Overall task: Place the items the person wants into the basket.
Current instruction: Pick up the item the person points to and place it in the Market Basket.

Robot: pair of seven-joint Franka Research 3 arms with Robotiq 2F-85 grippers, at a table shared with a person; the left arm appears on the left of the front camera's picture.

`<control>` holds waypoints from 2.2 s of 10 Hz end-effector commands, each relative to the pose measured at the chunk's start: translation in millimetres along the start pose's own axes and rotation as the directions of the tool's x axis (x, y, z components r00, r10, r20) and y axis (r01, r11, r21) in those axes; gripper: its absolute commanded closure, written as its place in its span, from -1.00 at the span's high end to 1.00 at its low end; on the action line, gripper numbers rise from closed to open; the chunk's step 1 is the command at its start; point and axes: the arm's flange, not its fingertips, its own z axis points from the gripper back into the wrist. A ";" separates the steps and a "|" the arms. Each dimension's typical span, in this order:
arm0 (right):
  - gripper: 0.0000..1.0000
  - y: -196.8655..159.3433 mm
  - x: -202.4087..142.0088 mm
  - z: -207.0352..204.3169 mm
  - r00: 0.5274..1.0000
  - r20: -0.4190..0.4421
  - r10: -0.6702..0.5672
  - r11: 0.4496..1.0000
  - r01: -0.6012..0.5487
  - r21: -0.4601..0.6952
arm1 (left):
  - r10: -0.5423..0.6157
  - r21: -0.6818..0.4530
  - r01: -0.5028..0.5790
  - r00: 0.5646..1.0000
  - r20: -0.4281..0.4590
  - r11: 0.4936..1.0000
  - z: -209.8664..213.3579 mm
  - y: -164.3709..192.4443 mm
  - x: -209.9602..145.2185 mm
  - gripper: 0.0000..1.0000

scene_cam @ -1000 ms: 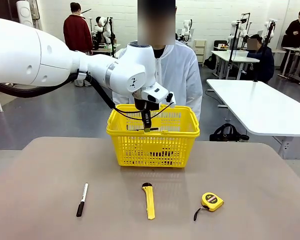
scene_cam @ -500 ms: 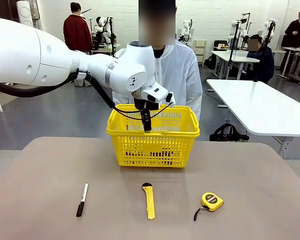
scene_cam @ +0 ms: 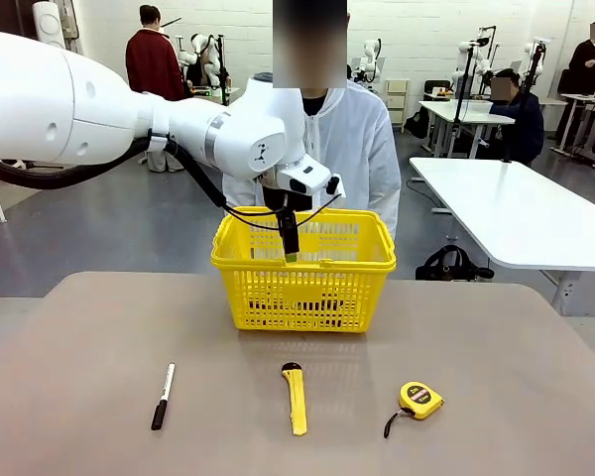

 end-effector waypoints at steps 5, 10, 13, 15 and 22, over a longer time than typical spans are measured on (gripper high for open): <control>1.00 -0.4 0.2 -1.8 1.000 0.006 0.008 1.000 -0.008 0.015 | 0.184 0.110 -0.226 0.935 0.304 0.968 195.9 -55.4 -176.0 0.81; 1.00 -0.4 0.2 -1.8 1.000 0.006 0.008 1.000 -0.008 0.015 | 0.312 -0.002 -0.330 0.891 0.330 0.944 232.3 -109.8 -332.6 0.81; 1.00 -0.4 0.2 -1.8 1.000 0.006 0.008 1.000 -0.008 0.015 | 0.322 0.007 -0.341 0.894 0.311 0.940 236.7 -139.7 -375.3 0.81; 1.00 -0.4 0.2 -1.8 1.000 0.006 0.008 1.000 -0.008 0.015 | 0.334 0.008 -0.352 0.894 0.299 0.936 243.3 -156.4 -393.6 0.81; 1.00 -0.4 0.2 -1.8 1.000 0.006 0.008 1.000 -0.008 0.015 | 0.374 0.094 -0.441 0.842 0.389 0.893 310.9 -195.1 -446.2 0.81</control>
